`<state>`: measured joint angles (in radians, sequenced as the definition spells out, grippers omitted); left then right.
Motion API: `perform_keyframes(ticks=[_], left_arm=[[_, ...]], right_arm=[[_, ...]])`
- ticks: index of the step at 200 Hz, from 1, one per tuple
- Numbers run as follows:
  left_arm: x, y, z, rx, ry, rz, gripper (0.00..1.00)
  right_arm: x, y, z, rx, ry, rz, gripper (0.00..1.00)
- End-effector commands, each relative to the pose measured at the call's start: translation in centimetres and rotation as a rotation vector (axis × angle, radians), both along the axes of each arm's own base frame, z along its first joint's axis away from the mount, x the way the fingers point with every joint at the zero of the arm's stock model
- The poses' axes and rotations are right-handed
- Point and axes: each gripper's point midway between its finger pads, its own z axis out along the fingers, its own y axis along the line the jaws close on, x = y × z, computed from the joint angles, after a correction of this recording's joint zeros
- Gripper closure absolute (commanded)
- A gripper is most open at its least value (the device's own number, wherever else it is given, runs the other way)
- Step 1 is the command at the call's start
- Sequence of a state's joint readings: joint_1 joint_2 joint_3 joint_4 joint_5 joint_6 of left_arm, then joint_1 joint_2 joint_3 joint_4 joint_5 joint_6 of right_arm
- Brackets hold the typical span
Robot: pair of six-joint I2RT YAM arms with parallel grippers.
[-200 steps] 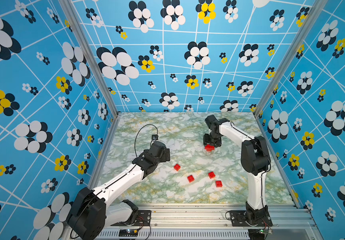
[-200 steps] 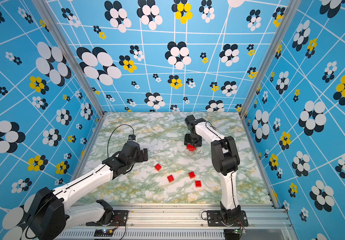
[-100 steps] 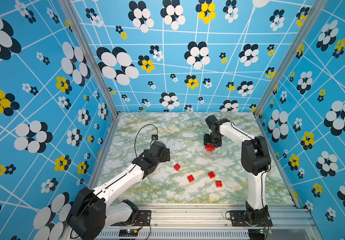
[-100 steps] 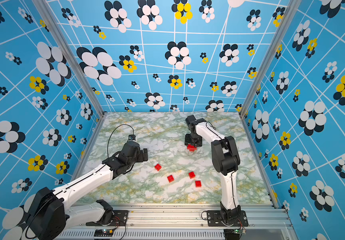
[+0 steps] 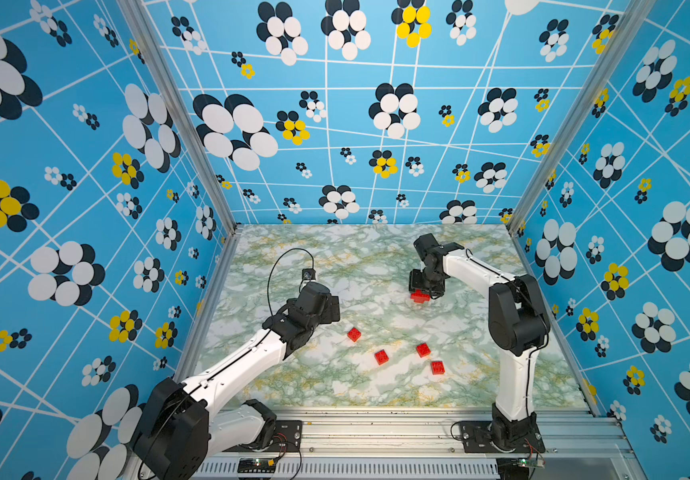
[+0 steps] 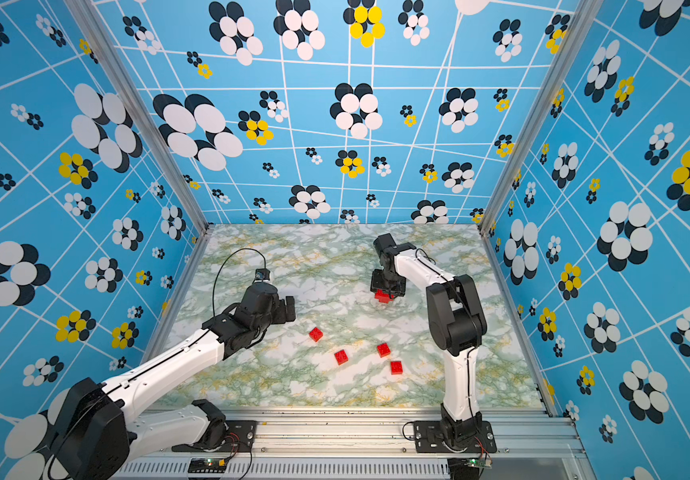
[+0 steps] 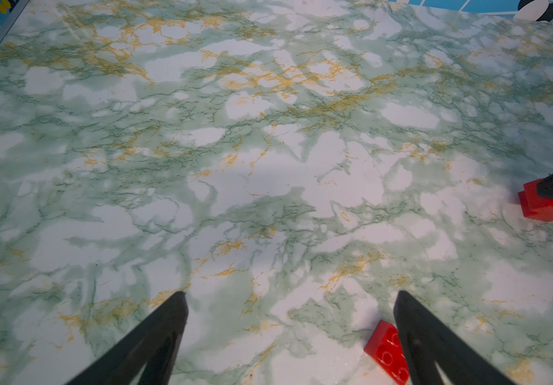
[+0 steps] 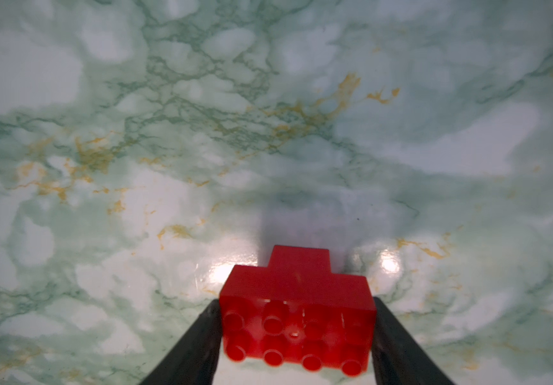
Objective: Assemble the letter v with lego
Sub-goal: Assemble the lego brick with the lego brick.
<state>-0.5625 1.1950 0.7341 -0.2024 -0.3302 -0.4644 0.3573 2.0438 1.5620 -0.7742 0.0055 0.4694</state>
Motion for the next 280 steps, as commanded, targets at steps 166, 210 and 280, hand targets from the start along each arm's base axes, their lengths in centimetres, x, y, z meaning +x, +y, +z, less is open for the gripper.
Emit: perform_keyframes(ticks=[166, 210, 280], left_arm=[[-0.5, -0.4, 0.5, -0.056, 0.006, -0.004, 0.03], [-0.3, -0.5, 0.6, -0.059, 0.0, -0.005, 0.03], [-0.4, -0.6, 0.9, -0.077, -0.004, -0.005, 0.03]], right_arm=[[-3.3, 8.8, -0.9, 0.003, 0.088, 0.163, 0.6], [-3.4, 8.9, -0.1, 0.012, 0.074, 0.167, 0.4], [-3.3, 8.6, 5.6, 0.026, -0.001, 0.209, 0.16]])
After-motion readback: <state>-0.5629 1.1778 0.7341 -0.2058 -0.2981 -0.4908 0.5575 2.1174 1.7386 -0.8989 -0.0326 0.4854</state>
